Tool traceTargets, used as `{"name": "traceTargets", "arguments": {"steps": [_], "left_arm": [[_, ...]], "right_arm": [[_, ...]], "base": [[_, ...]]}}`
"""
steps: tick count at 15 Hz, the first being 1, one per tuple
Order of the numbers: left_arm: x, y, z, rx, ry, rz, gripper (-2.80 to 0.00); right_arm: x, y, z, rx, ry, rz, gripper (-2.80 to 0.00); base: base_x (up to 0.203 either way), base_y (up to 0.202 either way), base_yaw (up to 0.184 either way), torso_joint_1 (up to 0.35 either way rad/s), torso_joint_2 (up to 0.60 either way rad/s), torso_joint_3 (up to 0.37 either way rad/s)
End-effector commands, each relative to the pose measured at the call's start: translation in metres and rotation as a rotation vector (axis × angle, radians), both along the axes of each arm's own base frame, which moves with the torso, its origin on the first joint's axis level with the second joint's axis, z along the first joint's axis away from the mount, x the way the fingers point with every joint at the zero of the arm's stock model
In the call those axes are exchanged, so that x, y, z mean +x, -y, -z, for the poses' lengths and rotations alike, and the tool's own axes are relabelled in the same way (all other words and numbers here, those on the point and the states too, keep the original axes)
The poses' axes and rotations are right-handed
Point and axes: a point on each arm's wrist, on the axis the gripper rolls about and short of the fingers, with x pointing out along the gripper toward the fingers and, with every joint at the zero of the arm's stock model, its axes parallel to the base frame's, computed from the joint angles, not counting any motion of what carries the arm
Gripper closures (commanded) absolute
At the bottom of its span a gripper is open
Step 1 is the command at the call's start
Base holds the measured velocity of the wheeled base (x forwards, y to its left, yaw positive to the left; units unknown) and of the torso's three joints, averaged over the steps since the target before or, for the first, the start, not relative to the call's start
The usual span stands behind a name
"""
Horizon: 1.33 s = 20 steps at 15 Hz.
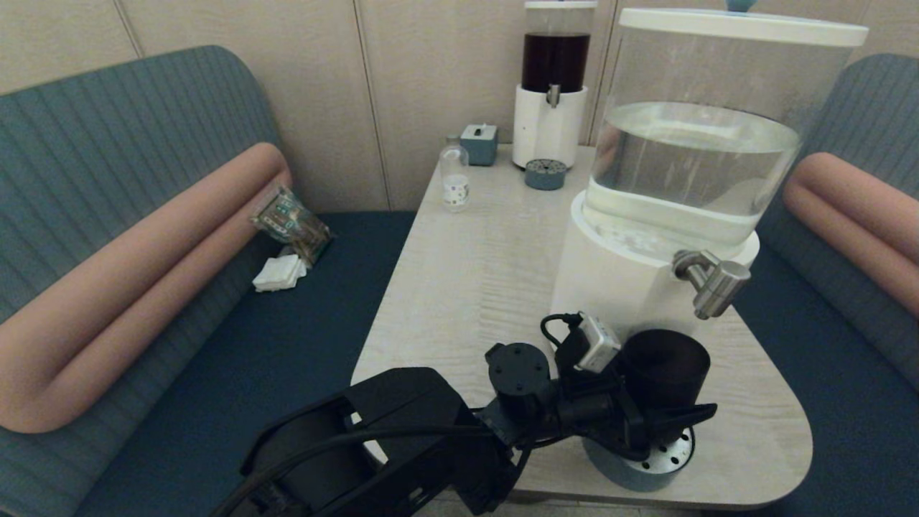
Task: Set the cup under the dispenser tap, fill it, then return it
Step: Place it under the water dispenser
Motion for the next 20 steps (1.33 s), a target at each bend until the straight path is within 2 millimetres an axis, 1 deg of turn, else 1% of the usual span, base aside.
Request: {"name": "traceTargets", "arguments": {"steps": [1,7,11,15,20], "left_arm": [[-0.002,0.000,-0.001,-0.007,0.006,0.004,-2.80],[-0.003,0.000,-0.002,-0.011,0.005,-0.007,-2.80],[-0.004,-0.001,-0.007,-0.017,0.009,-0.010,-2.80],[-0.009,-0.008,-0.011,0.005,-0.007,-0.016,-2.80],[-0.022,-0.024,-0.017,0.050,-0.034,-0.021,-2.80]], "right_arm": [[0.000,0.000,0.000,0.000,0.001,-0.002,0.00],[0.000,0.000,0.000,0.000,0.000,-0.002,0.00],[0.000,0.000,0.000,0.000,-0.001,-0.002,0.00],[0.000,0.000,0.000,0.000,0.000,-0.002,0.00],[0.000,0.000,0.000,0.000,-0.001,-0.002,0.00]], "base": [[0.000,0.000,0.000,0.000,0.00,0.000],[0.000,0.000,0.000,0.000,0.00,0.000],[0.000,0.000,0.000,0.000,0.00,0.000],[0.000,0.000,0.000,0.000,0.00,0.000],[0.000,0.000,0.000,0.000,0.00,0.000]]}}
